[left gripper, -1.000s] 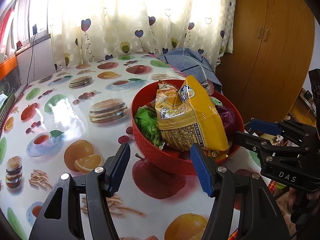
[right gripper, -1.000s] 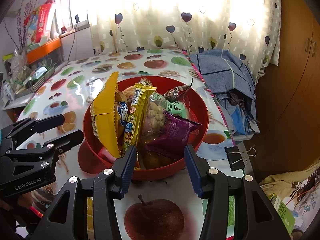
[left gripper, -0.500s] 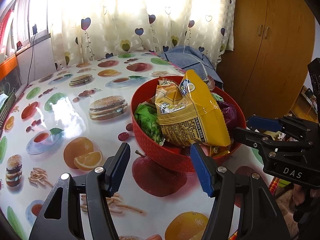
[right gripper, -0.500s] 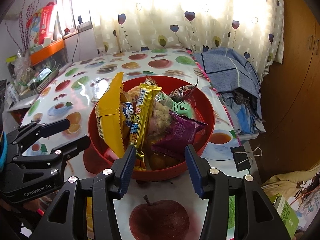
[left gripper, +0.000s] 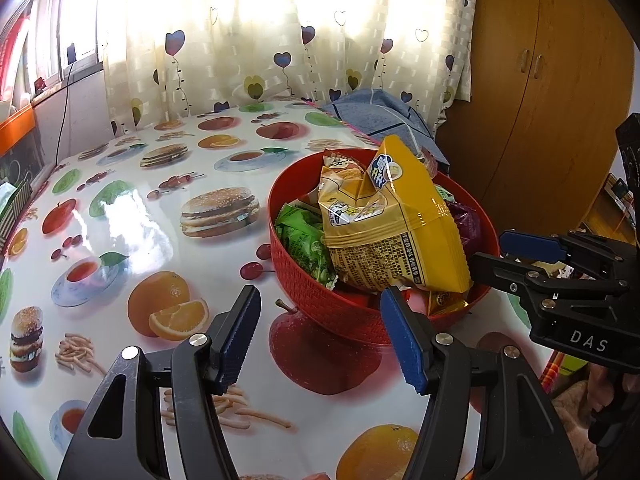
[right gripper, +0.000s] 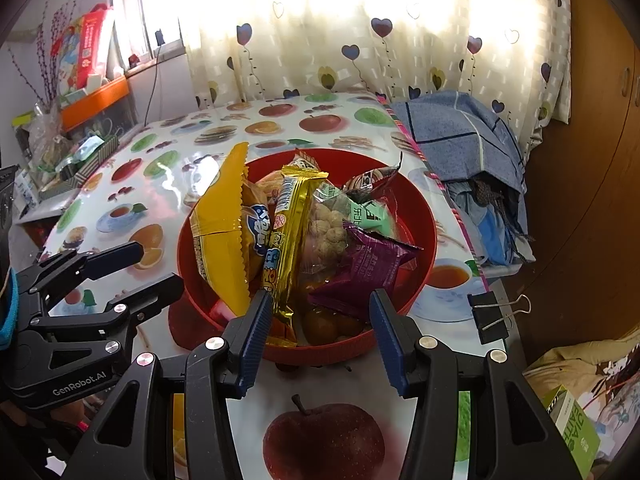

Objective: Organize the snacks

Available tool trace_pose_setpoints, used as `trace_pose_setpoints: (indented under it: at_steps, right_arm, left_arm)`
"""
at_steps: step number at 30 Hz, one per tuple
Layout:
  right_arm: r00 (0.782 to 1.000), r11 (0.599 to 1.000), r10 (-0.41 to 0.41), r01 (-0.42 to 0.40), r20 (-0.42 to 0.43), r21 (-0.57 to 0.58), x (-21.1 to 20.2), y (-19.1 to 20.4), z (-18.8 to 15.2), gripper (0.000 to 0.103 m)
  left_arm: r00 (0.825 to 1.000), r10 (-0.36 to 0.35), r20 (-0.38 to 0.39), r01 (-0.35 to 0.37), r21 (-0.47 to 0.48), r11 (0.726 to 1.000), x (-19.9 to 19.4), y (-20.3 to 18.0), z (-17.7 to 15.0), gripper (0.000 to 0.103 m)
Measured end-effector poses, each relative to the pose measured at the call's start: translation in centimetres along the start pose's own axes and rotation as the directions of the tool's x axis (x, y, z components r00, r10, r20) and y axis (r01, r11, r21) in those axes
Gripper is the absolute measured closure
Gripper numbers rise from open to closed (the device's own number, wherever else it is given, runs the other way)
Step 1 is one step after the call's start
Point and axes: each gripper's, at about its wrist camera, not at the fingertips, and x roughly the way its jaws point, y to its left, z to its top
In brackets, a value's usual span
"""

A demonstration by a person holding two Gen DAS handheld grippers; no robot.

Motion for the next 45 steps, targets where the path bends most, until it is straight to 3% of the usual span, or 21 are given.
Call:
trace_pose_setpoints:
  at_steps: [29,45]
  right_arm:
    - [1.0,1.0,-0.019,0.019,-0.005,-0.013,0.16,-0.02,0.4,0.054]
    - [1.0,0.999,-0.018,0.017,0.001,0.035,0.0,-0.64,0.2,0.054]
  left_arm:
    - [1.0,-0.002,-0.008,0.002,0.005,1.0,0.22,0.05,-0.16,0.04]
    - [1.0,-0.014,-0.017,0.014,0.008,1.0,0.39,-0.19,-0.34,0.04]
